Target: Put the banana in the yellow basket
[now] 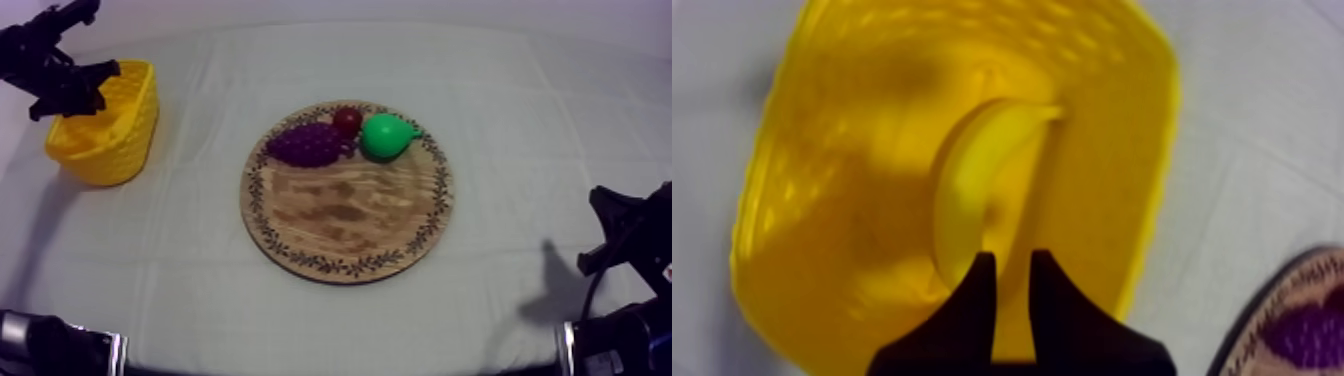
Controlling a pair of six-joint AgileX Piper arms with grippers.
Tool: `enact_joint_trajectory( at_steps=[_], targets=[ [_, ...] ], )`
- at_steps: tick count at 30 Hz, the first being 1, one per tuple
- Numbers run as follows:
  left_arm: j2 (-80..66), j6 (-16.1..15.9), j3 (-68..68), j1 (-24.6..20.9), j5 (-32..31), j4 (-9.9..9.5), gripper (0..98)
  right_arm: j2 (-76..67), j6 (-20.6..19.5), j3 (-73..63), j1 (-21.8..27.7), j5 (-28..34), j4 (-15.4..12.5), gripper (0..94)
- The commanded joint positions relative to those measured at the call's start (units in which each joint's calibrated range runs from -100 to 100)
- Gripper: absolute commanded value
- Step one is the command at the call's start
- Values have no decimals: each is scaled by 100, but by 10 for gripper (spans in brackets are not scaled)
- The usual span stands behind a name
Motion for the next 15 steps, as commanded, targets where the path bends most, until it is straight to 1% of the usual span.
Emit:
enact_joint_trajectory(
  at_steps=[1, 5, 8, 12, 15],
  targets=[
    [-915, -181, 466, 117, -212, 6, 41, -4, 1, -3, -1, 1, -3, 5],
    [-2237, -410, 1371, 333, -693, 56, 11, -4, 0, -3, -1, 1, -3, 5],
    [-3344, -687, 2059, 377, -916, 272, 4, -4, 5, -3, -1, 1, -3, 5],
    [-4814, -1051, 2954, 299, -1025, 587, 2, -4, 2, -3, -1, 1, -3, 5],
    [-5768, -1191, 3596, 258, -1060, 692, 1, -4, 2, -3, -1, 1, -3, 5]
  ],
)
